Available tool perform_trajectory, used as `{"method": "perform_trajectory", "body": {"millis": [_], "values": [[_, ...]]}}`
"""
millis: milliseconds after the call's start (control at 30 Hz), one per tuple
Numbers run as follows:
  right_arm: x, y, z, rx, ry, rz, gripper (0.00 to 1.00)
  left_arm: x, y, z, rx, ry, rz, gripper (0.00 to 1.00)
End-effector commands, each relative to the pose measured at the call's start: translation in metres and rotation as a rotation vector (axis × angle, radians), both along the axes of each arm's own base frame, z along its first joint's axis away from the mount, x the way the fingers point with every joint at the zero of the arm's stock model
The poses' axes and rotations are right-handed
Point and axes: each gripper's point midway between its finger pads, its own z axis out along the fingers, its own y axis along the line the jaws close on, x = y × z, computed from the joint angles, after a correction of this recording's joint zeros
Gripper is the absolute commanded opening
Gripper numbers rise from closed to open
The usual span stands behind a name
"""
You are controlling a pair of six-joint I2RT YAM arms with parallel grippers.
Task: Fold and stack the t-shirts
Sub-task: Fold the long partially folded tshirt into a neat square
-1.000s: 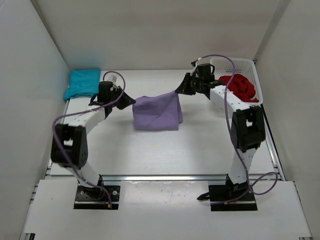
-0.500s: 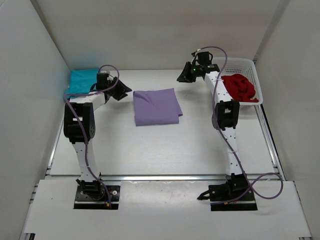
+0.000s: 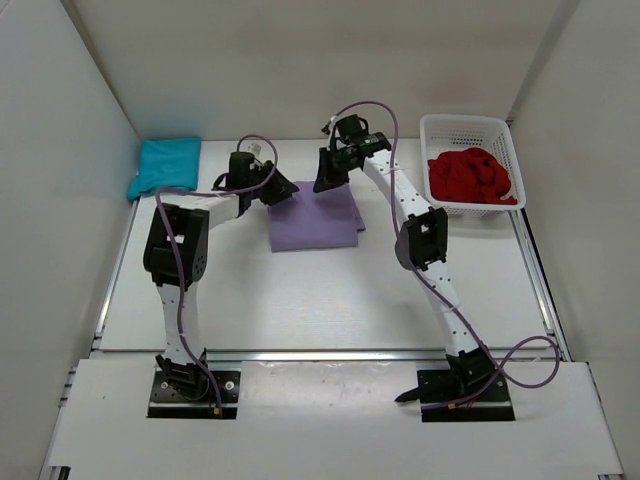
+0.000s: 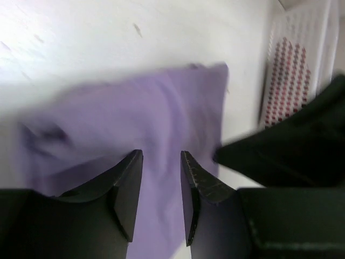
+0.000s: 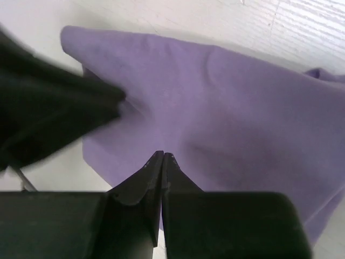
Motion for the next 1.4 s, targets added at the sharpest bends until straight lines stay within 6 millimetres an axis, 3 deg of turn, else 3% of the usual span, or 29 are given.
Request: {"method": "perform_trajectory", "body": {"millis": [0, 133, 300, 467, 533, 600, 633, 667, 733, 767, 833, 867, 900, 933, 967, 1033, 1067, 1100, 1133, 1167, 1233, 1267, 1300, 1333, 1367], "values": [[0.034, -0.035, 0.009, 0.049, -0.048, -0.061, 0.0, 0.038, 0.035, 0.01, 0.0, -0.026, 0.071, 0.45], [0.057, -0.052, -0.017, 0.102, -0.028, -0.108, 0.0, 0.054, 0.052, 0.0, -0.063, -0.007, 0.117, 0.46], [0.058, -0.066, -0.053, 0.081, 0.03, -0.13, 0.0, 0.057, 0.054, -0.03, -0.098, 0.064, 0.116, 0.5], [0.061, -0.07, -0.066, 0.075, 0.046, -0.142, 0.0, 0.051, 0.061, -0.031, -0.157, 0.053, 0.127, 0.57], [0.063, -0.079, -0.061, 0.069, 0.046, -0.157, 0.0, 0.049, 0.07, -0.013, -0.151, 0.016, 0.137, 0.59], [0.066, -0.087, -0.032, 0.068, 0.006, -0.172, 0.0, 0.044, 0.089, 0.003, -0.144, -0.03, 0.192, 0.63], [0.069, -0.093, -0.019, 0.06, -0.022, -0.181, 0.0, 0.046, 0.1, 0.031, -0.125, -0.097, 0.226, 0.66], [0.071, -0.1, 0.002, 0.048, -0.056, -0.196, 0.0, 0.036, 0.107, 0.021, -0.095, -0.081, 0.241, 0.67], [0.067, -0.105, 0.032, 0.033, -0.101, -0.2, 0.01, 0.023, 0.12, 0.05, -0.042, -0.153, 0.285, 0.74], [0.064, -0.107, 0.052, 0.032, -0.128, -0.199, 0.0, 0.01, 0.119, 0.042, -0.009, -0.15, 0.277, 0.76], [0.05, -0.101, 0.086, 0.035, -0.166, -0.172, 0.0, -0.014, 0.116, 0.047, 0.047, -0.17, 0.27, 0.85], [0.046, -0.101, 0.091, 0.025, -0.168, -0.175, 0.0, -0.023, 0.102, 0.057, 0.056, -0.192, 0.234, 0.87], [0.037, -0.096, 0.106, 0.019, -0.187, -0.159, 0.0, -0.036, 0.098, 0.045, 0.08, -0.179, 0.226, 0.99], [0.033, -0.093, 0.124, 0.021, -0.223, -0.152, 0.0, -0.049, 0.097, 0.041, 0.089, -0.174, 0.229, 0.99], [0.027, -0.093, 0.133, 0.021, -0.229, -0.149, 0.01, -0.055, 0.091, 0.051, 0.075, -0.199, 0.214, 0.98], [0.012, -0.09, 0.17, 0.033, -0.289, -0.134, 0.0, -0.078, 0.068, 0.046, 0.036, -0.227, 0.14, 0.99], [0.008, -0.089, 0.179, 0.038, -0.301, -0.13, 0.0, -0.082, 0.06, 0.048, 0.02, -0.223, 0.112, 0.99], [-0.003, -0.088, 0.201, 0.049, -0.336, -0.122, 0.0, -0.089, 0.05, 0.039, 0.037, -0.2, 0.079, 0.99], [-0.011, -0.091, 0.213, 0.048, -0.353, -0.123, 0.0, -0.088, 0.046, 0.031, 0.044, -0.183, 0.058, 0.88], [-0.019, -0.091, 0.214, 0.039, -0.339, -0.125, 0.0, -0.091, 0.037, 0.028, 0.045, -0.179, 0.037, 0.68], [-0.045, -0.096, 0.245, 0.007, -0.402, -0.131, 0.0, -0.096, 0.028, 0.011, 0.008, -0.124, 0.013, 0.48], [-0.05, -0.098, 0.235, -0.017, -0.38, -0.129, 0.0, -0.099, 0.025, -0.004, 0.0, -0.075, -0.002, 0.36], [-0.061, -0.097, 0.251, -0.019, -0.424, -0.131, 0.0, -0.101, 0.023, -0.01, -0.008, -0.053, -0.011, 0.32], [-0.073, -0.093, 0.252, -0.032, -0.443, -0.123, 0.0, -0.107, 0.023, -0.025, -0.014, -0.005, -0.019, 0.26], [-0.092, -0.089, 0.233, -0.059, -0.411, -0.107, 0.0, -0.111, 0.022, -0.033, -0.013, 0.017, -0.019, 0.23]]}}
